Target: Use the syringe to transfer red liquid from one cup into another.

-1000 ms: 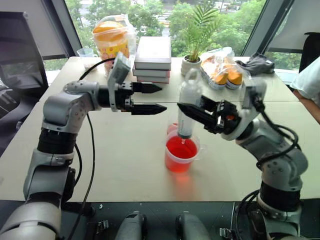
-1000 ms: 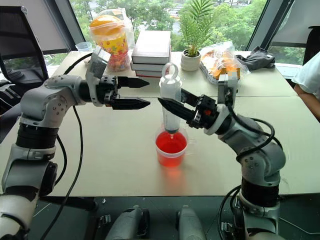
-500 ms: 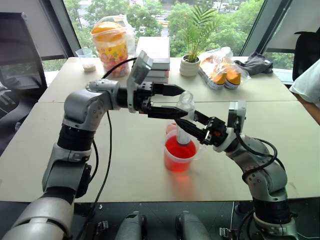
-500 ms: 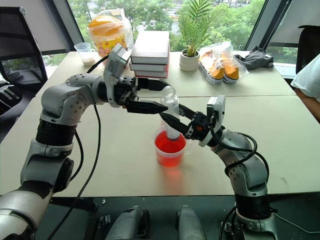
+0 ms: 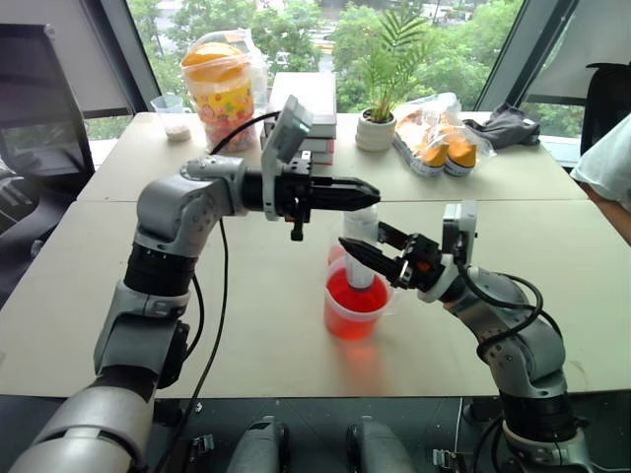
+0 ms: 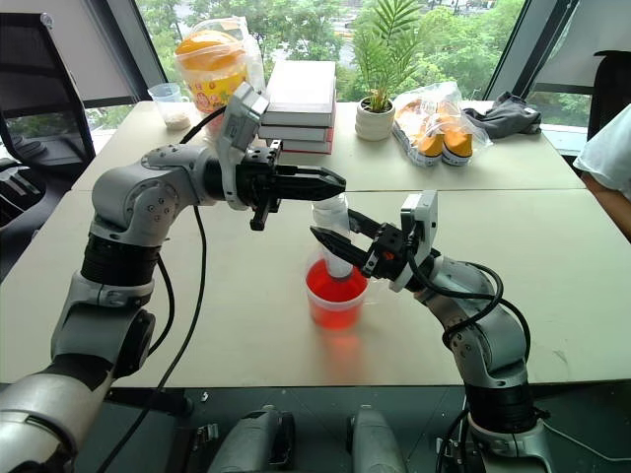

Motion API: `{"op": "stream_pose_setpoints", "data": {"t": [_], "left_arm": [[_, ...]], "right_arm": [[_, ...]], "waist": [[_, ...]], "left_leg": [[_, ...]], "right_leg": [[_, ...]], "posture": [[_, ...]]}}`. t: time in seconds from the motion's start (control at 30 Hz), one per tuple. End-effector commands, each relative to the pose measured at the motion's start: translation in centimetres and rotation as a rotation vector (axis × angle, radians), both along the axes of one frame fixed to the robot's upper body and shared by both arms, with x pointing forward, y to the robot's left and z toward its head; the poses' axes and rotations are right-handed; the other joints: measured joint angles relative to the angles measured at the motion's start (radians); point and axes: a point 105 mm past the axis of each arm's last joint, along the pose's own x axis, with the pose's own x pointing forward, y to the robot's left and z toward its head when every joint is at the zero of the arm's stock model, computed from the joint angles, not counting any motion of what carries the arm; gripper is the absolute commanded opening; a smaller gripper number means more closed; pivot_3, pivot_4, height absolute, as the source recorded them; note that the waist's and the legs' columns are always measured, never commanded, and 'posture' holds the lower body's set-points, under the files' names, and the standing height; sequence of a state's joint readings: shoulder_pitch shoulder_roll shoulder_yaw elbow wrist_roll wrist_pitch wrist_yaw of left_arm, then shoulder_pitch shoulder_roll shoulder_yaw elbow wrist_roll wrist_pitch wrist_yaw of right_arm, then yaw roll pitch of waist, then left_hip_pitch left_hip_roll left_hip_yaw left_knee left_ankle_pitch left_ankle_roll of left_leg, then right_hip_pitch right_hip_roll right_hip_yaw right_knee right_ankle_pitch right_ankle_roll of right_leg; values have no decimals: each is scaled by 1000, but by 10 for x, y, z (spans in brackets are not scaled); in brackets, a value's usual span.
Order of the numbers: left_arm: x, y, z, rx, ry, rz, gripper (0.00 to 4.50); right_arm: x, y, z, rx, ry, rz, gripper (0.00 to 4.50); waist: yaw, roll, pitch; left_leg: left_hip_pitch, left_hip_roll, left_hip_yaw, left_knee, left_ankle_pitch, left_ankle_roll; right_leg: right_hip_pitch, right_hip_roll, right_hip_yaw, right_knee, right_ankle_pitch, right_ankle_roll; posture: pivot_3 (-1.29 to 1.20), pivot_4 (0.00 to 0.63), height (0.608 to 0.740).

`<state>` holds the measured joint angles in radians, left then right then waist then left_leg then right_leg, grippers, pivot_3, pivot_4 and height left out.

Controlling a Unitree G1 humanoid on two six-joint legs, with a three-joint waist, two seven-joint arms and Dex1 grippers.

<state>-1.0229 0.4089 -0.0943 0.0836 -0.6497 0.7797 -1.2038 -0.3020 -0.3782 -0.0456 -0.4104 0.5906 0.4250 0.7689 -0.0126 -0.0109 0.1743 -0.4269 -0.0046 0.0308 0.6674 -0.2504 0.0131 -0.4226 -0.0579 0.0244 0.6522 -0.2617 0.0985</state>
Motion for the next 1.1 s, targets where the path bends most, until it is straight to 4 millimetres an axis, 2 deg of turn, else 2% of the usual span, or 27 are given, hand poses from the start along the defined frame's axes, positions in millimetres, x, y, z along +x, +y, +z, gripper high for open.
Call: {"op": "stream_pose_setpoints", "data": {"t": [0.03,0.17,0.27,0.53,0.8,1.1], "left_arm": [[-9,1,15,-17,-69,-30,57],[-6,2,22,-35,-87,-15,57],[0,6,37,-62,-119,16,57],[9,13,52,-80,-171,57,57],[15,18,62,-90,-204,83,57],[17,20,65,-88,-217,89,57]], "right_arm": [[-5,0,12,4,-55,12,1413],[-5,0,9,-1,-40,22,1413],[-7,3,4,-2,-9,47,1413],[-9,1,-5,-7,42,73,1413],[-12,3,-9,-8,62,93,1413],[-13,4,-6,-7,54,103,1413]], "waist": [[0,0,0],[1,0,0],[1,0,0],[1,0,0],[1,0,0],[1,0,0]], "left_leg": [[0,0,0,0,0,0],[0,0,0,0,0,0],[0,0,0,0,0,0],[0,0,0,0,0,0],[0,0,0,0,0,0],[0,0,0,0,0,0]], "right_leg": [[0,0,0,0,0,0],[0,0,0,0,0,0],[0,0,0,0,0,0],[0,0,0,0,0,0],[0,0,0,0,0,0],[0,0,0,0,0,0]], "posture": [[0,150,740],[0,150,740],[0,150,740],[0,150,740],[0,150,740],[0,150,740]]}}
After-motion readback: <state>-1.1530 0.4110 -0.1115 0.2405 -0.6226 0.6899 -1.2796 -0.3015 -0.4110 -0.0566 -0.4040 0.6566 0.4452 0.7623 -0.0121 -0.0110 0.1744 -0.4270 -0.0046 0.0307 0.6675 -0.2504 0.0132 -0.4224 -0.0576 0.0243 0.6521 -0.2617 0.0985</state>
